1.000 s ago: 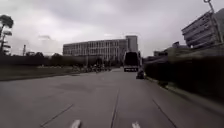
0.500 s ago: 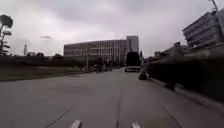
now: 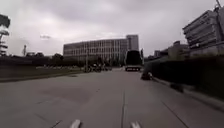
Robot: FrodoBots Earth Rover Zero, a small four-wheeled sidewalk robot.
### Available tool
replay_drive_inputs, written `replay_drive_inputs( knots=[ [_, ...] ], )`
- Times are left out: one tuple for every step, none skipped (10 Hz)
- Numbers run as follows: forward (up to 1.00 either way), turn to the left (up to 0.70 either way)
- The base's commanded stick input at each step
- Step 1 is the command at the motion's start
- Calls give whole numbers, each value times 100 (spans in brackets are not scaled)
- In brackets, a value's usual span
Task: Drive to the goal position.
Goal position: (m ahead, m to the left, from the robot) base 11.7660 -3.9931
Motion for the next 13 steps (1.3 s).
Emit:
replay_drive_inputs(
  knots=[
    [70,0],
    [70,0],
    [70,0],
    [70,0],
    [70,0],
    [70,0],
    [70,0],
    [70,0],
    [70,0],
    [70,0],
    [70,0],
    [70,0],
    [70,0]
  ],
)
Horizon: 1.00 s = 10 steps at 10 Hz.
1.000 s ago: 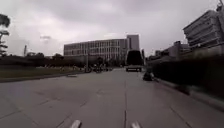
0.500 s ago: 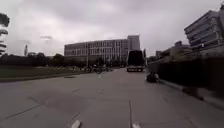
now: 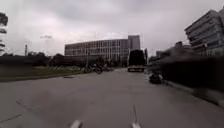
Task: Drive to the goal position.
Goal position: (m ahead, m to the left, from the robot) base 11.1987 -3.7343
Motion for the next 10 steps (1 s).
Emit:
replay_drive_inputs(
  knots=[
    [70,0],
    [70,0],
    [70,0],
    [70,0],
    [70,0],
    [70,0],
    [70,0],
    [70,0],
    [70,0],
    [70,0]
  ],
)
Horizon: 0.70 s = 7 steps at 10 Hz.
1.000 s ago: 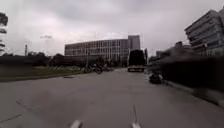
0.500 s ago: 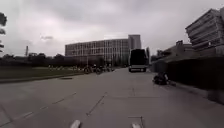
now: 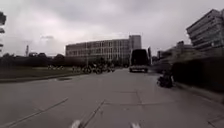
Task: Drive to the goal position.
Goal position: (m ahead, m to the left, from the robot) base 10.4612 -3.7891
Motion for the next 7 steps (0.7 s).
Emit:
replay_drive_inputs(
  knots=[
    [70,0],
    [70,0],
    [70,0],
    [70,0],
    [70,0],
    [70,0],
    [70,0]
  ],
)
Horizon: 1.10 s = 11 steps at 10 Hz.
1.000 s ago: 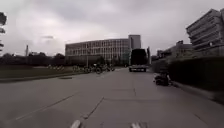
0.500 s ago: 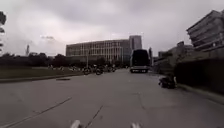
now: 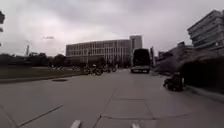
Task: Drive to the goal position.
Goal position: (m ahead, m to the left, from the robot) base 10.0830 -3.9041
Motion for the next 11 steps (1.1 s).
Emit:
replay_drive_inputs(
  knots=[
    [70,0],
    [70,0],
    [70,0],
    [70,0],
    [70,0],
    [70,0],
    [70,0],
    [70,0],
    [70,0],
    [70,0],
    [70,0]
  ],
)
